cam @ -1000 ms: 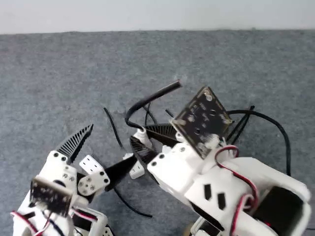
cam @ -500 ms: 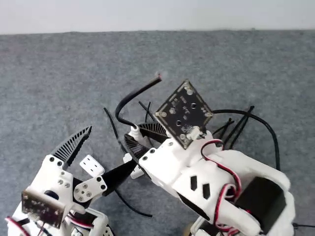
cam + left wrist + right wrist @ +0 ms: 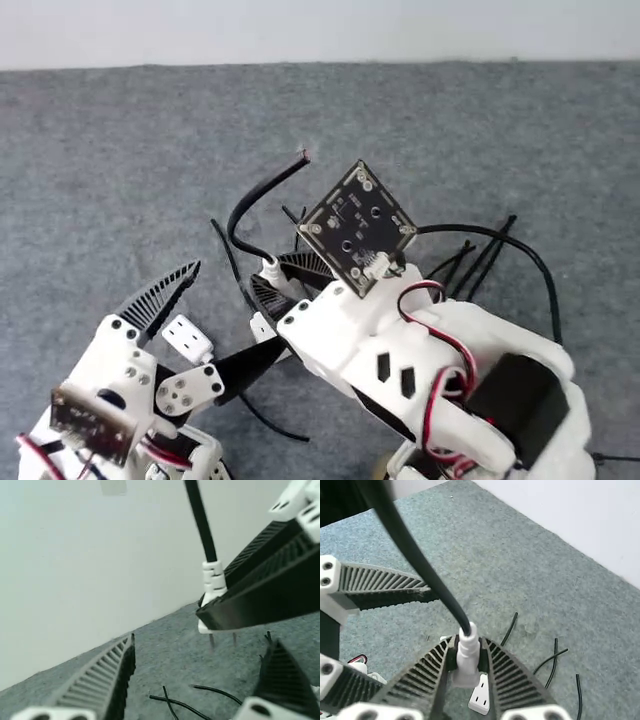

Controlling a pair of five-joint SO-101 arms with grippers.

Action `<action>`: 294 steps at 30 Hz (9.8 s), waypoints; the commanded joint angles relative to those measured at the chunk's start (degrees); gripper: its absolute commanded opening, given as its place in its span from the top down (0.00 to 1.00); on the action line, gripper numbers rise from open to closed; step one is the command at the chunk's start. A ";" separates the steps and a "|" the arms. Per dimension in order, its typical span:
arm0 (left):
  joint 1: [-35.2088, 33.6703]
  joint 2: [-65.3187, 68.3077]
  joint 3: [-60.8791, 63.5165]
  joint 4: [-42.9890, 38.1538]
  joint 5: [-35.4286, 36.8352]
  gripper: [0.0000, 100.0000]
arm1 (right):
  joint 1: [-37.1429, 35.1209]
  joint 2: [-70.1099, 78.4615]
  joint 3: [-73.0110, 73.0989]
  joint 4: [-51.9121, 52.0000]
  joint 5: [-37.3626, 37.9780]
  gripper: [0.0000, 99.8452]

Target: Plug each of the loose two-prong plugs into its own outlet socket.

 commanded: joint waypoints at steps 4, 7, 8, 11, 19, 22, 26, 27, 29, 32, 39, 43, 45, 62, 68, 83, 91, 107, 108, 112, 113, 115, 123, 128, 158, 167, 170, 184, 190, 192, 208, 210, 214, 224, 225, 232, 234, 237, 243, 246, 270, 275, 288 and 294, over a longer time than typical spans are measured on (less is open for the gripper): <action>-4.31 0.00 1.19 -2.73 -0.79 0.62 | -0.40 -6.20 4.40 -0.92 -0.97 0.99; -4.31 0.00 1.27 -2.73 -0.62 0.62 | -0.40 -8.66 8.18 -1.54 -1.05 0.99; -4.31 0.00 1.27 -2.64 -0.62 0.62 | -0.40 -9.45 9.23 -2.07 -1.05 0.99; -4.31 0.00 1.36 -2.37 -0.62 0.62 | -0.40 -12.00 11.52 -3.38 -1.05 0.99; -4.66 -0.09 2.77 -2.73 -0.70 0.62 | -0.40 -16.04 13.27 -2.33 -0.97 0.99; -4.66 -0.09 3.47 -3.16 -0.79 0.62 | -0.40 -16.75 13.36 -1.63 -0.97 0.99; -4.66 -0.09 3.47 -3.16 -0.70 0.62 | -0.40 -17.89 13.54 -1.89 -0.97 0.99; -4.57 -0.09 3.47 -3.08 -0.62 0.62 | -0.40 -17.98 13.54 -2.15 -0.97 0.99; -4.40 -0.09 3.38 -2.64 -0.62 0.62 | -0.40 -17.89 13.54 -2.24 -0.97 0.99; -4.31 -0.09 3.03 -2.29 -0.53 0.62 | -0.31 -17.71 13.54 -3.12 -0.97 0.99; -4.22 -0.09 2.68 -1.32 -0.53 0.62 | -0.22 -17.54 13.63 -8.22 -0.97 0.99; -4.22 -0.09 0.48 0.79 -0.62 0.62 | -0.13 -14.81 13.63 -8.31 -0.88 0.99; -4.22 -0.09 -0.04 1.23 -0.62 0.62 | -0.13 -13.58 13.63 -8.40 -0.88 0.99; 1.85 -0.09 0.40 1.32 -0.79 0.62 | -0.31 -12.97 17.85 -10.86 -0.97 0.99; 1.85 -0.09 0.40 1.23 -0.88 0.62 | -0.31 -13.32 21.27 -10.77 -0.97 0.99; 0.35 -0.09 2.24 0.09 -1.05 0.62 | -4.00 -21.85 24.62 -10.42 -0.97 0.99; -5.10 -0.09 5.85 -3.25 -1.14 0.62 | -4.00 -24.31 24.44 -8.84 -0.97 0.99; -5.10 -0.09 9.63 -4.48 -2.11 0.62 | -3.74 -23.69 24.62 -7.60 -0.97 0.99; -5.27 -0.09 11.56 -5.98 -2.11 0.62 | -3.74 -23.69 24.70 -7.69 -0.97 0.99; -7.12 0.35 18.95 -12.22 -3.25 0.62 | -3.30 -23.69 27.34 -11.82 -0.53 0.99; -7.82 0.44 20.53 -13.63 -3.69 0.62 | -2.33 -23.69 28.66 -13.58 -0.53 0.99; -10.29 0.44 22.99 -15.74 -3.78 0.62 | -0.13 -23.69 32.79 -18.33 -0.53 0.99; -19.43 0.44 30.20 -17.85 -7.38 0.62 | 2.33 -23.69 45.36 -29.41 -0.53 0.99; -29.27 0.44 36.18 -20.66 -9.14 0.62 | 2.33 -23.60 45.54 -29.41 -0.70 0.99; -55.47 0.35 41.98 -19.78 0.26 0.62 | -3.12 26.15 38.15 -28.00 29.10 0.99; -55.47 0.35 42.07 -19.78 0.00 0.62 | -4.09 26.95 37.89 -27.56 41.85 0.99; -55.47 0.26 42.07 -19.78 0.00 0.62 | -3.12 26.33 37.36 -27.47 43.78 0.99; -55.38 0.26 42.15 -19.96 -0.09 0.62 | -0.04 31.43 30.24 -19.74 52.66 0.99; -55.38 0.26 42.15 -19.96 -0.09 0.62 | 0.04 33.98 29.89 -20.35 52.75 0.99; -55.38 0.09 42.15 -19.96 -0.09 0.62 | 0.04 34.42 29.89 -20.35 52.75 0.99; -55.47 0.00 42.15 -19.96 -0.09 0.62 | 0.04 35.03 30.24 -22.46 53.19 0.99; -55.47 0.00 42.15 -19.96 -0.09 0.62 | 0.04 35.21 30.95 -22.37 55.21 0.99; -55.56 0.00 42.15 -20.13 -0.09 0.62 | 0.04 37.76 31.47 -23.52 56.88 0.99; -55.56 0.00 42.15 -20.22 -0.09 0.62 | -0.04 41.71 31.38 -26.86 57.23 0.99; -55.56 0.00 42.15 -20.22 -0.09 0.62 | -0.04 41.71 31.38 -26.86 57.23 0.99; -55.56 -0.09 42.42 -20.31 -0.18 0.62 | 0.48 41.63 32.26 -25.80 57.23 0.99; -55.56 -0.09 42.51 -20.31 -0.18 0.62 | 1.27 41.63 32.09 -24.92 57.23 0.99; -55.56 -0.09 42.51 -20.31 -0.18 0.62 | 2.51 41.54 31.74 -24.13 57.23 0.99; -55.56 -0.09 42.51 -20.31 -0.18 0.62 | 2.86 36.62 33.41 -24.13 56.97 0.99; -55.56 -0.09 42.51 -20.31 -0.18 0.62 | 3.30 32.75 35.69 -24.48 56.70 0.99; -34.81 -0.09 37.14 -23.12 2.55 0.62 | 3.38 5.41 28.13 -19.30 37.19 0.99; -24.79 -0.09 32.84 -24.00 2.73 0.62 | 3.47 2.77 18.81 -16.31 31.65 0.99; -16.26 -0.09 26.95 -19.08 2.64 0.62 | 4.35 2.86 12.22 -17.71 30.42 0.99; -9.49 -0.09 22.81 -19.08 2.81 0.62 | 4.09 2.86 11.96 -17.63 30.33 0.99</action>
